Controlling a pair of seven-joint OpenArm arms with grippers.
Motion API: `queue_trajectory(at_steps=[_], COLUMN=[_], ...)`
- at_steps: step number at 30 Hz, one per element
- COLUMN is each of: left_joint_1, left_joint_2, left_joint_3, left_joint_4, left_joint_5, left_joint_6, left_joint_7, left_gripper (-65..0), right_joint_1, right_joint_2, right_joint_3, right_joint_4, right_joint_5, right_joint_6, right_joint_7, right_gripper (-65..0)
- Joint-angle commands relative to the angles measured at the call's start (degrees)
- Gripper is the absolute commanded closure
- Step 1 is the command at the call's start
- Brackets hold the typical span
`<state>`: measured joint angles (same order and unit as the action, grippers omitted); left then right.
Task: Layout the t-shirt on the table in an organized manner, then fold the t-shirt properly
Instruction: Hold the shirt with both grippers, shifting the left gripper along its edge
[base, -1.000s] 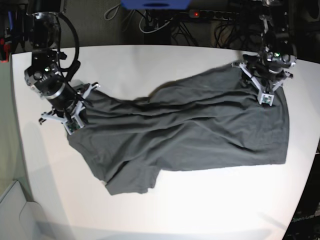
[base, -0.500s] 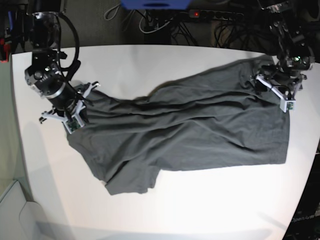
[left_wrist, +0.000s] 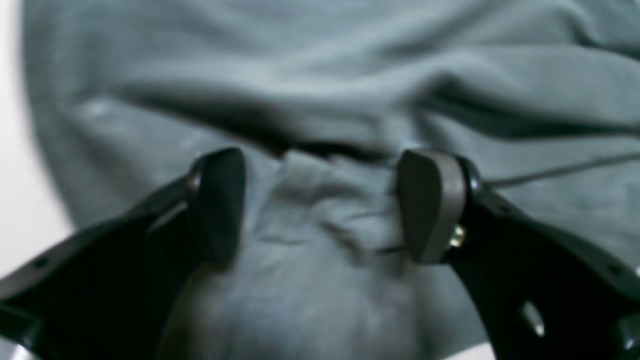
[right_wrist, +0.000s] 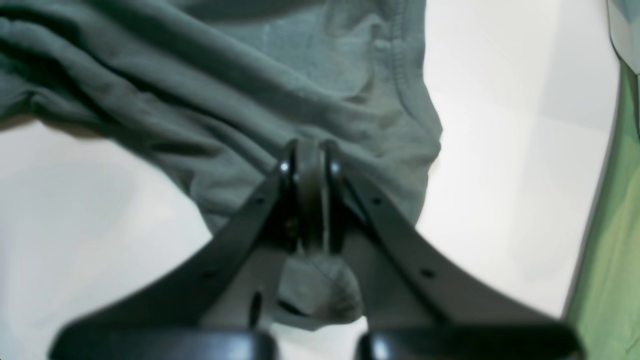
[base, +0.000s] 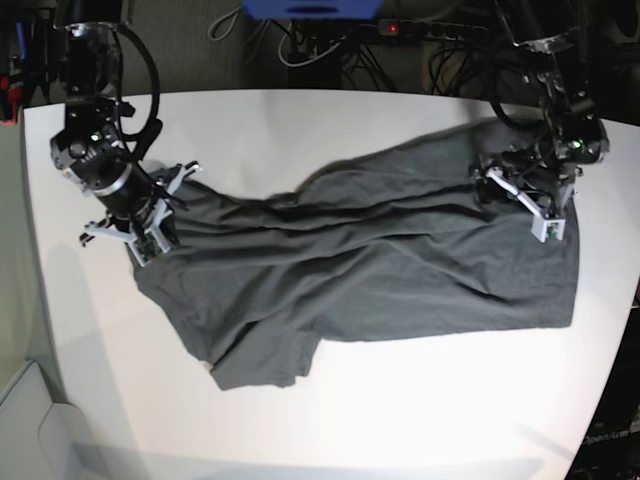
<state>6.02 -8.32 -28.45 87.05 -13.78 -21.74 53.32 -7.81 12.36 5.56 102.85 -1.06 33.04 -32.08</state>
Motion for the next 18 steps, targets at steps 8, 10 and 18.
queue_trajectory(at_steps=[8, 10, 18], left_joint_1=[-0.1, 0.0, 0.3], left_joint_2=[-0.8, -1.0, -1.3], left_joint_3=[0.9, 0.6, 0.4], left_joint_4=[0.8, 0.8, 2.7], left_joint_5=[-0.3, -0.3, -0.3], left_joint_6=[-0.1, -0.1, 0.2], left_joint_7=[-0.7, -0.7, -0.4], left_gripper=[-37.6, -25.9, -2.0], right_joint_1=[1.1, 1.1, 1.1], right_joint_2=[0.5, 0.5, 0.3], right_joint_3=[0.2, 0.2, 0.2], right_joint_4=[0.9, 0.9, 0.9], right_joint_5=[0.7, 0.7, 0.7], right_joint_6=[-0.1, -0.1, -0.1], right_joint_7=[1.3, 1.3, 1.3], right_gripper=[-1.1, -1.1, -1.1])
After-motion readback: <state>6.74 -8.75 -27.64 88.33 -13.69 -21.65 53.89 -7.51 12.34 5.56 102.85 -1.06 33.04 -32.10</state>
